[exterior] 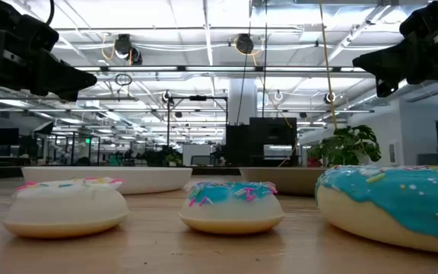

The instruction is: Pick & Place donuts

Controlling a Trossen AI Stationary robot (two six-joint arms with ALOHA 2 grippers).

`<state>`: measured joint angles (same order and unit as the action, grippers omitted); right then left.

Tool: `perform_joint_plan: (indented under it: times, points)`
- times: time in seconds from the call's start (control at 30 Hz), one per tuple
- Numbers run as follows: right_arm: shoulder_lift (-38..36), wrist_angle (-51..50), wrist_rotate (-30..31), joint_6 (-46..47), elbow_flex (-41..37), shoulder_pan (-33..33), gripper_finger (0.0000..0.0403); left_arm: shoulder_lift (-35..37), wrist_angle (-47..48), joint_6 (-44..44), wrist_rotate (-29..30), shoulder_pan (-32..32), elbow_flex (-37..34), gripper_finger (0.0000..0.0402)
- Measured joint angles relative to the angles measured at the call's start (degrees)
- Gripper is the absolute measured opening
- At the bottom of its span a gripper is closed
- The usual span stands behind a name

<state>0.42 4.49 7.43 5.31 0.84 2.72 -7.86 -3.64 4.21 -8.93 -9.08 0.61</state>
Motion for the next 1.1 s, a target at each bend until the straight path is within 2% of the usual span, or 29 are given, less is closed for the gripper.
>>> perform_joint_plan:
  times: [0.6,0.77,0.93,1.1]
  points:
    - [0.0,0.0,0.0,0.0,0.0,0.0,0.0000,0.0,-0.6,0.8,0.0,0.0,0.0,0.0047]
    - [0.0,2.0,0.0,-6.0,0.0,0.0,0.0000,0.0,-2.6,3.2,0.0,0.0,0.0,0.0047]
    - [0.0,2.6,0.0,-6.2,0.0,0.0,0.0000,0.0,-2.7,2.6,0.0,0.0,0.0,0.0047]
    - [0.0,4.2,-0.1,-3.9,0.0,0.0,0.0000,0.0,-4.7,-4.1,0.0,0.0,0.0,0.0047]
